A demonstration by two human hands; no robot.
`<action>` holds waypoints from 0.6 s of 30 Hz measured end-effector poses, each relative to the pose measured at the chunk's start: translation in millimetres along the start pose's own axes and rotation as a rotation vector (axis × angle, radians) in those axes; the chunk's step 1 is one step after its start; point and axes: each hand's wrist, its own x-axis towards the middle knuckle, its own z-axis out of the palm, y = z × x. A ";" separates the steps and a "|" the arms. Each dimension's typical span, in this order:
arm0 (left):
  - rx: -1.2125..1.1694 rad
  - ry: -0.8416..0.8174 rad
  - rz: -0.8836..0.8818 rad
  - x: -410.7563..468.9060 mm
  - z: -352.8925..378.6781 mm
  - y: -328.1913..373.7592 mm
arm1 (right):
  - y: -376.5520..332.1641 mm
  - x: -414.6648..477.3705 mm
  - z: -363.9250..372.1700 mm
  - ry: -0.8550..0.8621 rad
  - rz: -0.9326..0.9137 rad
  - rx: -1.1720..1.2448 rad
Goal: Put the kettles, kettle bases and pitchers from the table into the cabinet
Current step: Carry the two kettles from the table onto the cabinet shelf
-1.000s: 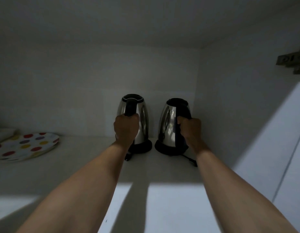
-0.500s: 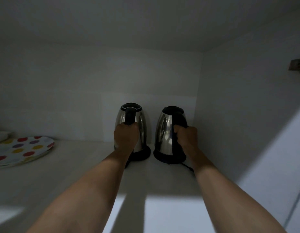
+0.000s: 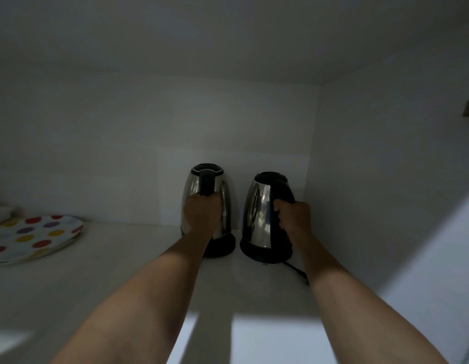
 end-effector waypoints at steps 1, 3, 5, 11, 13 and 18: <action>-0.009 -0.003 0.001 0.4 1.1 0.5 | 0.3 0.5 -0.5 -0.005 0.001 0.000; -0.010 0.003 0.013 1.2 4.7 2.5 | 0.3 2.1 -2.5 -0.007 0.004 0.000; 0.004 0.001 0.023 0.2 7.2 4.6 | 0.8 2.9 -3.9 -0.007 0.001 -0.002; -0.036 -0.013 0.011 -1.9 7.9 0.7 | 1.6 6.1 -4.9 -0.008 0.001 -0.012; -0.047 -0.012 0.017 0.0 6.4 -0.5 | 0.9 7.1 -4.8 -0.005 0.001 -0.019; -0.009 -0.038 0.048 2.0 6.7 0.1 | 1.5 7.4 -7.8 0.015 -0.015 -0.017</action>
